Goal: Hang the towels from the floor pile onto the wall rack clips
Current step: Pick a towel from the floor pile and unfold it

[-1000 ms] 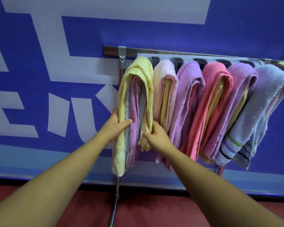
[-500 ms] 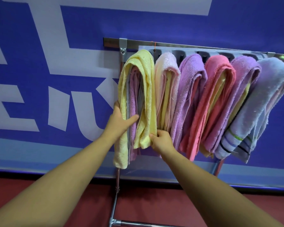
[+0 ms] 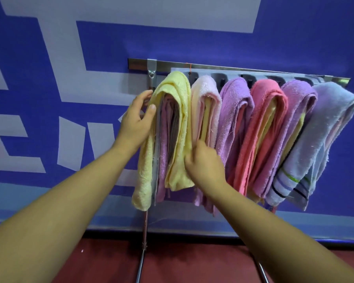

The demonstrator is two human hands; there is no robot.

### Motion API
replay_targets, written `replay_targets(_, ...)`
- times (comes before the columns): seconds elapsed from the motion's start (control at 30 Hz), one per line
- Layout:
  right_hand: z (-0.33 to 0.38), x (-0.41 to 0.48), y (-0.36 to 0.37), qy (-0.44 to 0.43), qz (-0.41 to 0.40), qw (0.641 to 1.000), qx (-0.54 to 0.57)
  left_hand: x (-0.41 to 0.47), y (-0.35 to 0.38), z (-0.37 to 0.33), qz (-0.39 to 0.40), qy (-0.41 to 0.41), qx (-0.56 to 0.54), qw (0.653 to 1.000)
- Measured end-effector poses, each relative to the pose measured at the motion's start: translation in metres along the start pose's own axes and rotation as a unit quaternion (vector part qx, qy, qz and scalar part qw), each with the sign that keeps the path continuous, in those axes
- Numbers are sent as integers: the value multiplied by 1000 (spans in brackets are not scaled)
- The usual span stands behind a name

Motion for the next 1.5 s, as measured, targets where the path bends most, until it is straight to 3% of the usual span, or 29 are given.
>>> replay_targets(0.1,40,18,-49,-112,-80,985,103,15,-9,-11,-17,19,36,999)
replay_targets(0.27,79,53,-74,-169,-80,981,57,26,-10,-32,-2,67,70,995)
replay_targets(0.43,83,65,-85,-154,-107,982,-36,26,-9,-41,24,88,108,990)
replay_targets(0.6,91,73,-100,-153,-116,977,-93,35,-22,-60,-64,110,184,975)
replay_targets(0.7,94,79,-107,-141,-129,975,-115,58,-25,-79,-73,116,227,964)
replay_targets(0.83,78,83,-101,-102,-143,979,-99,75,-7,-93,17,135,235,962)
replay_targets(0.93,71,76,-91,-126,-127,981,-77,60,-2,-80,75,154,230,958)
replay_targets(1.07,67,73,-84,-148,-133,977,-82,43,-6,-48,123,103,251,955)
replay_targets(1.17,63,74,-79,-135,-131,976,-112,42,-9,-39,111,67,270,954)
replay_targets(1.33,62,70,-74,-137,-108,977,-124,68,-29,-57,19,79,254,964)
replay_targets(1.43,61,68,-63,-134,-82,980,-123,75,-22,-64,34,97,241,965)
replay_targets(1.5,57,69,-59,-121,-71,984,-106,70,-10,-57,88,98,235,963)
Point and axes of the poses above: each hand's wrist, its own x-axis towards the middle knuckle, its own y-axis out of the palm, z = x × y, the point moved 6 cm from there along x, towards the middle knuckle, and after that the axes turned 6 degrees about z, right-handed, at the moved point
